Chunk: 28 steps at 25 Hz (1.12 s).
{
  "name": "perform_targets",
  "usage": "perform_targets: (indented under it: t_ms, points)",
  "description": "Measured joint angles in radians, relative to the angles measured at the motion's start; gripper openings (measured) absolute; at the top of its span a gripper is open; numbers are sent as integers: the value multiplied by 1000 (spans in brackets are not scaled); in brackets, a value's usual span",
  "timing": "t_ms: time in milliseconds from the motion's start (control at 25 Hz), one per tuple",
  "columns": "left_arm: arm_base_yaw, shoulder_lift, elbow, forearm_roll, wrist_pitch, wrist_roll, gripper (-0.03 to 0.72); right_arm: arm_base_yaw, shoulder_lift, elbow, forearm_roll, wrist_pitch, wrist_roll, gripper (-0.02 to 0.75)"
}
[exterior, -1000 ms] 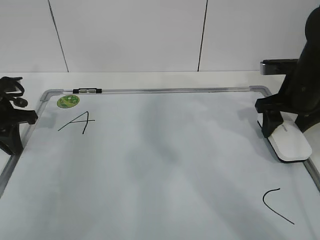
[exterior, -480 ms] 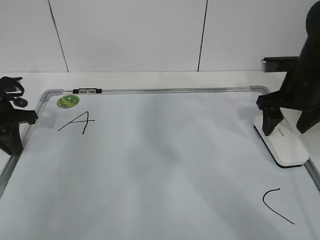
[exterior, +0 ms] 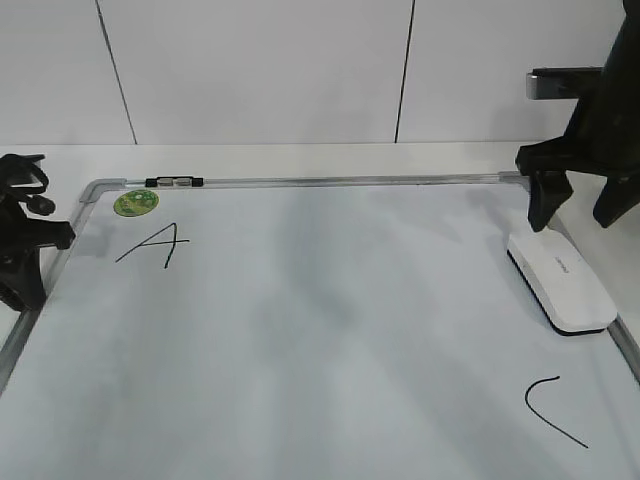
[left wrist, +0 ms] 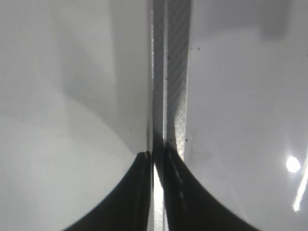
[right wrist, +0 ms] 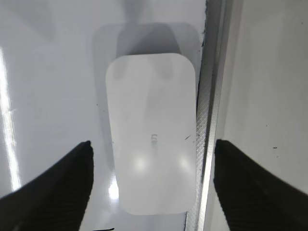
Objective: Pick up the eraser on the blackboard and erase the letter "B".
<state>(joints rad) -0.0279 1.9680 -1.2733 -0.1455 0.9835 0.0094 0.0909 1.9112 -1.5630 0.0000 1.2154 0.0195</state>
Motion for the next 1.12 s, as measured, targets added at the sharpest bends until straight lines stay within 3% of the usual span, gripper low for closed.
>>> perform_targets:
  t_ms: [240, 360, 680, 1120]
  points:
    - [0, 0, 0, 20, 1, 0, 267, 0, 0, 0, 0, 2, 2, 592]
    - [0, 0, 0, 20, 2, 0, 310, 0, 0, 0, 0, 2, 2, 592]
    - [0, -55, 6, 33, 13, 0, 325, 0, -29, 0, 0, 4, 4, 592]
    - [0, -247, 6, 44, 154, 0, 321, 0, -251, 83, 44, 8, -5, 590]
